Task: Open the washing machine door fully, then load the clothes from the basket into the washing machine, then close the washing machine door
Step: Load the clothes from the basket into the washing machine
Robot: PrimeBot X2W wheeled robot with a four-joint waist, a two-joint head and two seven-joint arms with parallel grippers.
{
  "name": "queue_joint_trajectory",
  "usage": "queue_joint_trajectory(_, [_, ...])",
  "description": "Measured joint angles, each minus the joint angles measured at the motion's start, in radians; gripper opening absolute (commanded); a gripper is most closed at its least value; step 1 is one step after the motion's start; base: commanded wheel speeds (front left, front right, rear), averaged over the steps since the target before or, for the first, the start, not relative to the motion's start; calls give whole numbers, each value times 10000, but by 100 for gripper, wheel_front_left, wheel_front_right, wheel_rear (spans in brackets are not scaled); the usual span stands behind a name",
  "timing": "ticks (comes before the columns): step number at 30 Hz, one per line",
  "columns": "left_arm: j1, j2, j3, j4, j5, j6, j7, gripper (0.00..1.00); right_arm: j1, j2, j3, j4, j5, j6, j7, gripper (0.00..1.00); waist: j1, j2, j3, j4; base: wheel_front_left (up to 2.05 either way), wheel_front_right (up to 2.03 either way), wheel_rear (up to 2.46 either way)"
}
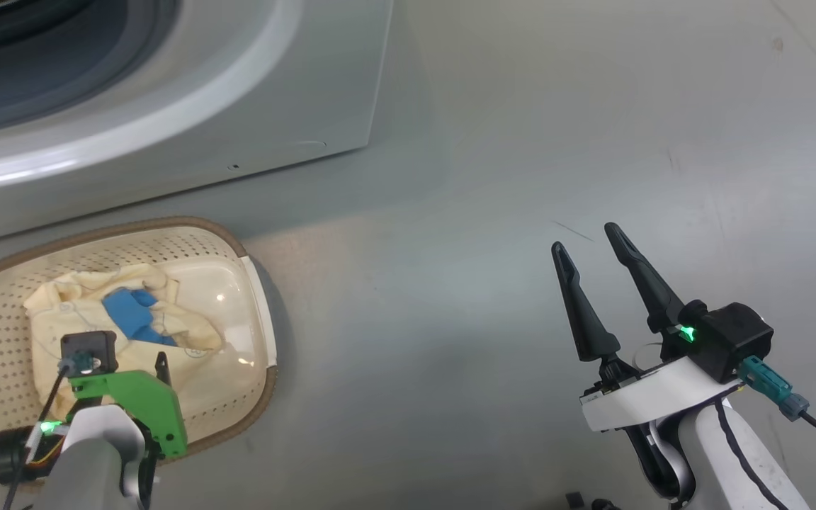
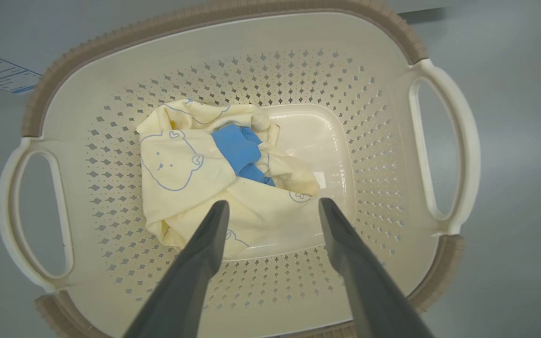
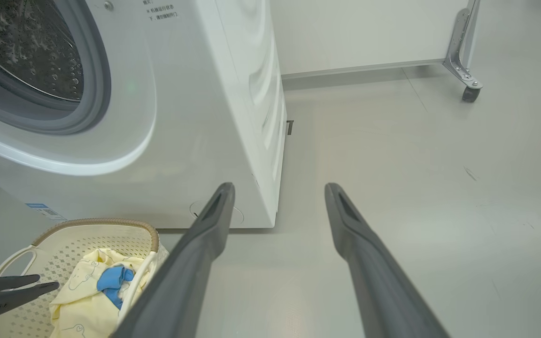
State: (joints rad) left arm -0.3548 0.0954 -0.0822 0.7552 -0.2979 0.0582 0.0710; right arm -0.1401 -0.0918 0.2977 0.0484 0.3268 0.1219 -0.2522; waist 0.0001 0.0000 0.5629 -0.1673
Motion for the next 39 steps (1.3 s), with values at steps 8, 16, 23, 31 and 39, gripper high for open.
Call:
queue_joint_trajectory(8, [-965, 230, 422, 468, -132, 173, 86, 100, -530, -48, 35, -251, 75, 0, 0, 100, 1, 0, 1194, -300, 0, 0, 0])
queue_joint_trajectory(16, [-2208, 629, 826, 895, -242, 426, 341, 100, -1073, -159, -13, -616, 82, 2, -4, 100, 1, 0, 2533, -408, 0, 0, 0])
queue_joint_trajectory(23, [-3019, 1323, 909, 1204, 221, 508, 552, 100, -1495, -194, 0, -880, 196, 2, -10, 100, 1, 0, 3555, -459, 0, 0, 0])
queue_joint_trajectory(31, [-3759, 1582, 1156, 1465, 345, 514, 614, 100, -2017, -176, -52, -1195, 267, 2, -12, 100, 1, 0, 4554, -558, 0, 0, 0])
queue_joint_trajectory(39, [-4300, 1615, 1601, 1864, 205, 598, 443, 100, -2269, -140, -58, -1197, 320, 2, -12, 100, 1, 0, 5278, -665, 0, 0, 0])
